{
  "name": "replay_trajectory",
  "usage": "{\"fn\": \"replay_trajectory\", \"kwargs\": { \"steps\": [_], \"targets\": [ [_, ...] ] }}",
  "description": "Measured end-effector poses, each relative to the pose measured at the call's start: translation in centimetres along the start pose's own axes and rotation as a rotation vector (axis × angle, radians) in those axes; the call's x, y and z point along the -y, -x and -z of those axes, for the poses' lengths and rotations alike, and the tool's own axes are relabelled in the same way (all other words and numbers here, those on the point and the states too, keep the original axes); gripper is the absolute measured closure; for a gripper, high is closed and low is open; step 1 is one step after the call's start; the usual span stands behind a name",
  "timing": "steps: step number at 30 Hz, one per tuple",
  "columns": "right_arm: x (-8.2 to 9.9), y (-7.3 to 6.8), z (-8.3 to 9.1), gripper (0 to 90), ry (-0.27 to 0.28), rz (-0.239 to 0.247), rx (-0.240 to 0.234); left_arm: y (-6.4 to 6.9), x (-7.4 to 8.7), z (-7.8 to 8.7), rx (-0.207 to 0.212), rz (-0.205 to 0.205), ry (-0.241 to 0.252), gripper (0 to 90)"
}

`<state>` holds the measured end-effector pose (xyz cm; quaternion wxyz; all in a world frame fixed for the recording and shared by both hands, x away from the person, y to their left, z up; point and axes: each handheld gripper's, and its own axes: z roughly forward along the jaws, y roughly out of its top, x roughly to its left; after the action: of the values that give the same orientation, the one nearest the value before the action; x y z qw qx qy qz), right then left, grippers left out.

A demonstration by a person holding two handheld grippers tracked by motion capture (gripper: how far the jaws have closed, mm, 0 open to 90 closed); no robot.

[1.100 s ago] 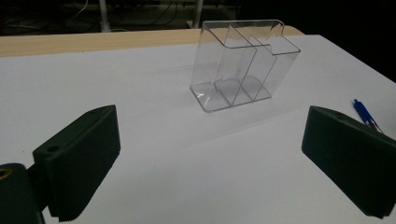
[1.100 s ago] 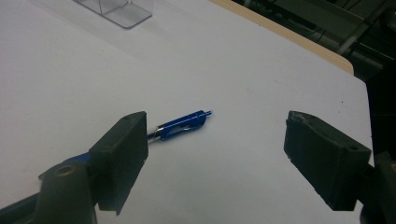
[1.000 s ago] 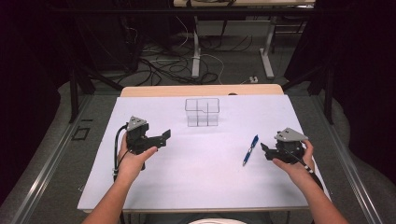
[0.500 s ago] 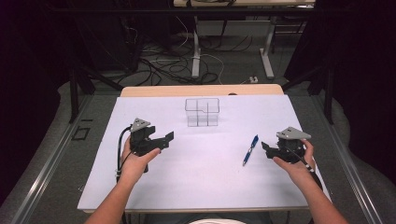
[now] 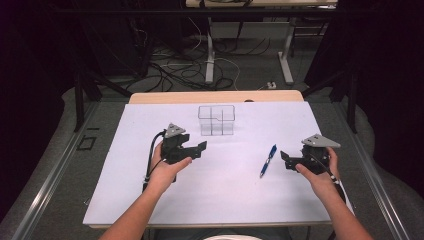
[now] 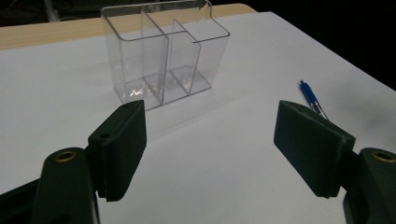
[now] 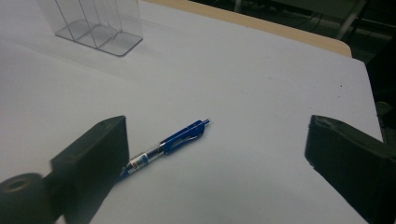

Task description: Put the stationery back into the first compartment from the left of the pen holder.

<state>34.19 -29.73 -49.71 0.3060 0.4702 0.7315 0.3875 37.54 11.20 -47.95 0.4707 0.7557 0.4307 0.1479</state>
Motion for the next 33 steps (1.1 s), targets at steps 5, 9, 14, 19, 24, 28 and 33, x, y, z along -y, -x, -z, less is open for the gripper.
{"fn": "replay_trajectory", "kwargs": {
  "steps": [5,9,14,19,24,28,33],
  "targets": [
    [0.0,0.1,0.0,0.0,0.005,0.007,0.004,1.5,-0.4,-1.7,-0.008,-0.033,0.006,25.6],
    [0.1,0.1,0.1,0.0,0.017,0.001,0.010,2.6,-0.7,-2.9,-0.017,-0.049,0.004,26.2],
    [0.0,0.1,0.3,0.0,0.045,-0.008,0.017,3.9,-0.9,-4.3,-0.016,-0.049,0.010,28.1],
    [0.0,0.4,0.6,0.0,0.073,-0.057,0.019,5.0,-1.0,-5.3,-0.009,-0.048,0.024,31.6],
    [0.0,0.8,0.7,0.0,0.085,-0.114,0.015,6.3,-1.2,-6.2,-0.014,-0.055,0.049,36.5],
    [0.1,1.0,0.7,0.0,0.089,-0.109,0.026,7.5,-1.2,-7.0,-0.022,-0.070,0.058,39.8],
    [0.1,1.1,0.9,0.0,0.096,-0.116,0.043,9.2,-1.3,-8.1,-0.017,-0.088,0.060,42.6]
  ]
}}
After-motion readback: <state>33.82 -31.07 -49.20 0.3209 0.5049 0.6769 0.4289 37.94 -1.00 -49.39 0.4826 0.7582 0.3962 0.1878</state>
